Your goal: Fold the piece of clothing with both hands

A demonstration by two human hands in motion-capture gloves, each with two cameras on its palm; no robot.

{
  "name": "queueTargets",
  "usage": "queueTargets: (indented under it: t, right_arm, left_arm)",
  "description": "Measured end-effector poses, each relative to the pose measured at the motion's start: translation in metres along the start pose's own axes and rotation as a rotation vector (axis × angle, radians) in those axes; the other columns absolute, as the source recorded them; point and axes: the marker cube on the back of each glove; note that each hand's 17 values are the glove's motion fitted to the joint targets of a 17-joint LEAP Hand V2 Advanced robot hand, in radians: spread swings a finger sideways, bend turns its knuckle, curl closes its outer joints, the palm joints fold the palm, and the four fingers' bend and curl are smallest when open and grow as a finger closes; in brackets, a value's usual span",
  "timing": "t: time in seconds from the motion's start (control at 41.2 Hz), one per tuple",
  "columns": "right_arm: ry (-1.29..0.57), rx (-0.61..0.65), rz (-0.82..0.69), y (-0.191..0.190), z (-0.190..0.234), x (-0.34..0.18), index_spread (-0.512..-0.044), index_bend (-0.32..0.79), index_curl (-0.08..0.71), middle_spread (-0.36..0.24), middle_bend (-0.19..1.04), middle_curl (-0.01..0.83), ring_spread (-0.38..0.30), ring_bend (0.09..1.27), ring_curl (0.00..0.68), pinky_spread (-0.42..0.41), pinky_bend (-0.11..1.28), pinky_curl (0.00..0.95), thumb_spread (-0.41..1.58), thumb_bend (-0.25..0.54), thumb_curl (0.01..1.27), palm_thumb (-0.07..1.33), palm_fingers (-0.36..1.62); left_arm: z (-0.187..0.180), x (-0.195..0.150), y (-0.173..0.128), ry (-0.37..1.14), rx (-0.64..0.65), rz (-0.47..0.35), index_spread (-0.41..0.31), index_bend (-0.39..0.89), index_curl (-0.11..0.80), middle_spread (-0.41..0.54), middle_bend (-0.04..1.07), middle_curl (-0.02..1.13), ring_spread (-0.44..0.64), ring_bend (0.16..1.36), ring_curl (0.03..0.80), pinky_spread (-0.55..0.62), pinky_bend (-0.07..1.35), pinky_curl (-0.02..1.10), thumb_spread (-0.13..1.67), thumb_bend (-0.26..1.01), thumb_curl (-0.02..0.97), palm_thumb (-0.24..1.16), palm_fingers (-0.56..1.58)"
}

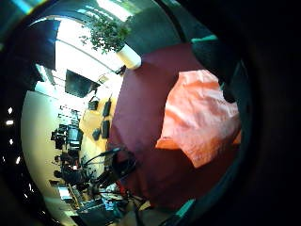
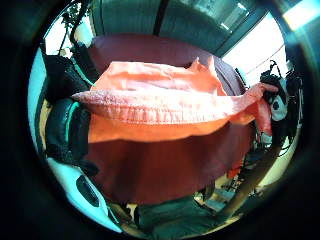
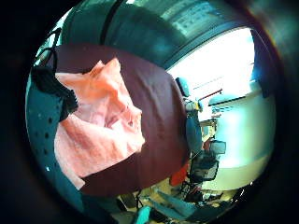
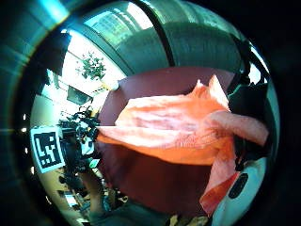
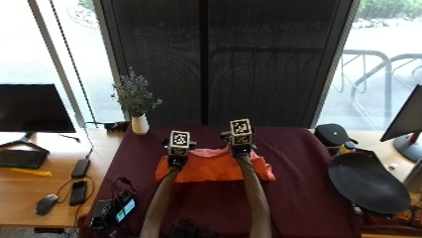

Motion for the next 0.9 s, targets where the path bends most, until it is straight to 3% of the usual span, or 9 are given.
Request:
queueTargets:
  t: [0.073, 0.146, 0.267, 0.34, 0.437, 0.558, 0.68, 0.826, 0.898]
  right_arm:
    - [0.09, 0.154, 0.0, -0.031, 0.007, -0.008, -0.25, 0.16, 0.335, -0.136, 0.28, 0.463, -0.21, 0.7, 0.461, -0.265, 0.55, 0.377, 1.0, 0.06, 0.44, 1.22, 1.21]
    - [0.17, 0.13, 0.022, -0.037, 0.026, -0.006, -0.254, 0.15, 0.34, -0.138, 0.28, 0.465, -0.208, 0.69, 0.461, -0.265, 0.55, 0.378, 1.0, 0.058, 0.45, 1.23, 1.21]
    - [0.132, 0.145, 0.042, -0.047, 0.057, -0.009, -0.258, 0.14, 0.345, -0.153, 0.28, 0.468, -0.219, 0.68, 0.46, -0.268, 0.55, 0.38, 0.96, 0.032, 0.45, 1.22, 1.22]
    - [0.101, 0.205, 0.052, -0.059, 0.069, -0.01, -0.259, 0.13, 0.343, -0.159, 0.29, 0.474, -0.228, 0.68, 0.463, -0.281, 0.56, 0.382, 0.94, 0.011, 0.45, 1.21, 1.24]
    - [0.105, 0.14, 0.058, -0.054, 0.085, -0.006, -0.263, 0.12, 0.338, -0.164, 0.29, 0.478, -0.231, 0.7, 0.468, -0.295, 0.57, 0.384, 0.91, -0.013, 0.45, 1.2, 1.25]
    - [0.095, 0.137, 0.077, -0.054, 0.092, 0.001, -0.265, 0.12, 0.334, -0.171, 0.3, 0.481, -0.233, 0.72, 0.473, -0.308, 0.58, 0.388, 0.88, -0.017, 0.45, 1.2, 1.26]
    - [0.054, 0.109, 0.089, -0.051, 0.089, 0.002, -0.267, 0.13, 0.334, -0.174, 0.31, 0.485, -0.235, 0.72, 0.475, -0.317, 0.59, 0.39, 0.86, -0.017, 0.45, 1.2, 1.26]
    - [-0.1, 0.015, 0.064, -0.04, 0.067, 0.01, -0.273, 0.09, 0.318, -0.175, 0.28, 0.478, -0.234, 0.7, 0.466, -0.308, 0.63, 0.4, 0.85, -0.02, 0.45, 1.2, 1.16]
    - [-0.196, 0.088, 0.091, -0.038, 0.053, 0.028, -0.277, 0.08, 0.304, -0.169, 0.24, 0.468, -0.229, 0.66, 0.458, -0.268, 0.63, 0.399, 0.84, -0.021, 0.45, 1.19, 1.05]
  left_arm:
    - [0.02, -0.006, -0.006, -0.074, -0.02, -0.075, -0.304, 0.35, 0.509, -0.329, 0.63, 0.57, -0.32, 0.56, 0.415, 0.11, 0.09, 0.06, 1.27, 0.0, 0.328, 0.75, 1.02]
    - [0.04, -0.002, -0.023, -0.05, 0.042, -0.111, -0.303, 0.36, 0.515, -0.328, 0.63, 0.57, -0.31, 0.54, 0.412, 0.12, 0.09, 0.06, 1.28, 0.0, 0.324, 0.75, 1.02]
    - [0.072, 0.022, -0.015, 0.026, -0.09, -0.076, -0.303, 0.36, 0.523, -0.323, 0.63, 0.57, -0.3, 0.52, 0.411, 0.13, 0.09, 0.04, 1.3, -0.01, 0.318, 0.76, 1.01]
    - [0.091, 0.022, -0.016, -0.052, -0.111, -0.065, -0.303, 0.36, 0.527, -0.322, 0.63, 0.57, -0.29, 0.5, 0.409, 0.15, 0.09, 0.03, 1.3, -0.01, 0.314, 0.76, 1.01]
    - [0.11, 0.032, -0.026, -0.01, -0.082, -0.061, -0.303, 0.36, 0.531, -0.321, 0.63, 0.57, -0.29, 0.49, 0.409, 0.16, 0.09, 0.03, 1.31, -0.01, 0.309, 0.76, 1.01]
    - [0.119, 0.036, -0.002, 0.022, -0.323, -0.037, -0.303, 0.37, 0.537, -0.321, 0.63, 0.58, -0.29, 0.48, 0.411, 0.17, 0.08, 0.01, 1.31, -0.01, 0.305, 0.76, 1.0]
    - [0.114, 0.027, 0.004, -0.054, -0.396, -0.057, -0.302, 0.37, 0.541, -0.322, 0.63, 0.58, -0.29, 0.47, 0.413, 0.18, 0.09, 0.0, 1.32, -0.01, 0.301, 0.76, 1.01]
    - [0.096, 0.025, -0.006, 0.04, -0.272, -0.073, -0.303, 0.36, 0.544, -0.323, 0.63, 0.58, -0.28, 0.47, 0.418, 0.18, 0.08, 0.0, 1.32, -0.01, 0.297, 0.76, 1.01]
    - [0.081, 0.023, -0.022, 0.089, -0.072, -0.083, -0.293, 0.31, 0.533, -0.319, 0.63, 0.58, -0.27, 0.46, 0.421, 0.18, 0.11, 0.0, 1.32, -0.01, 0.298, 0.76, 0.96]
